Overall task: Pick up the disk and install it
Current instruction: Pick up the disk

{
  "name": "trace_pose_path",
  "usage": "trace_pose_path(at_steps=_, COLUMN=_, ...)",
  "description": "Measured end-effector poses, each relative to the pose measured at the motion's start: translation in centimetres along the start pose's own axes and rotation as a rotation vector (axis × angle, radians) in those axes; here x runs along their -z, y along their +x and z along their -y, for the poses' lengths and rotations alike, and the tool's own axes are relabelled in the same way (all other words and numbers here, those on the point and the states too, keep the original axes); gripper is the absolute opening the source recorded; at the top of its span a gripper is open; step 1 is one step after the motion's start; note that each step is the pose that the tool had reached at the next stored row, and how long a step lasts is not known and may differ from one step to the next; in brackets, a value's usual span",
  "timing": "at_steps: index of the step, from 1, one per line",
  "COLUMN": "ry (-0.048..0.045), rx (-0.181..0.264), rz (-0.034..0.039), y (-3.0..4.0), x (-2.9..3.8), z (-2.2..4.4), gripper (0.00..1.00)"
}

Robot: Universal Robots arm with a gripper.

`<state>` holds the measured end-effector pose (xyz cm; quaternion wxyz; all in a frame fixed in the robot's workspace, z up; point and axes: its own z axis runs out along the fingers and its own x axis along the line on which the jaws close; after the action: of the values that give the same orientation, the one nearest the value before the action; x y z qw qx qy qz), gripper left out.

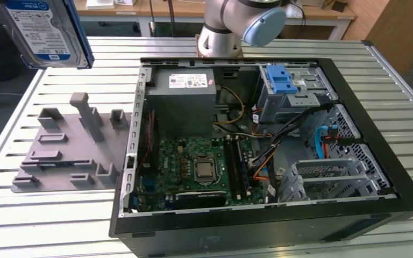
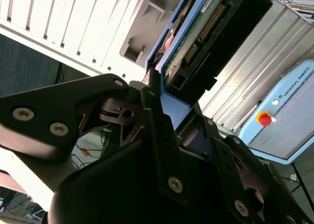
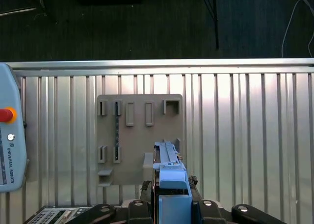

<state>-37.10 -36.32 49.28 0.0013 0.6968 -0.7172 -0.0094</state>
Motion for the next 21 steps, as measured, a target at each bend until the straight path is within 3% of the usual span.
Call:
trace_pose_path(at_steps=14, ry=0.0, rx=0.0, rz=0.0, y=0.08, x=0.03, z=1.94, gripper=0.36)
trace_pose_path(at_steps=21, ry=0.0, rx=0.0, rz=0.0, y=0.22, x=0.05, z=3.25, gripper=0.36)
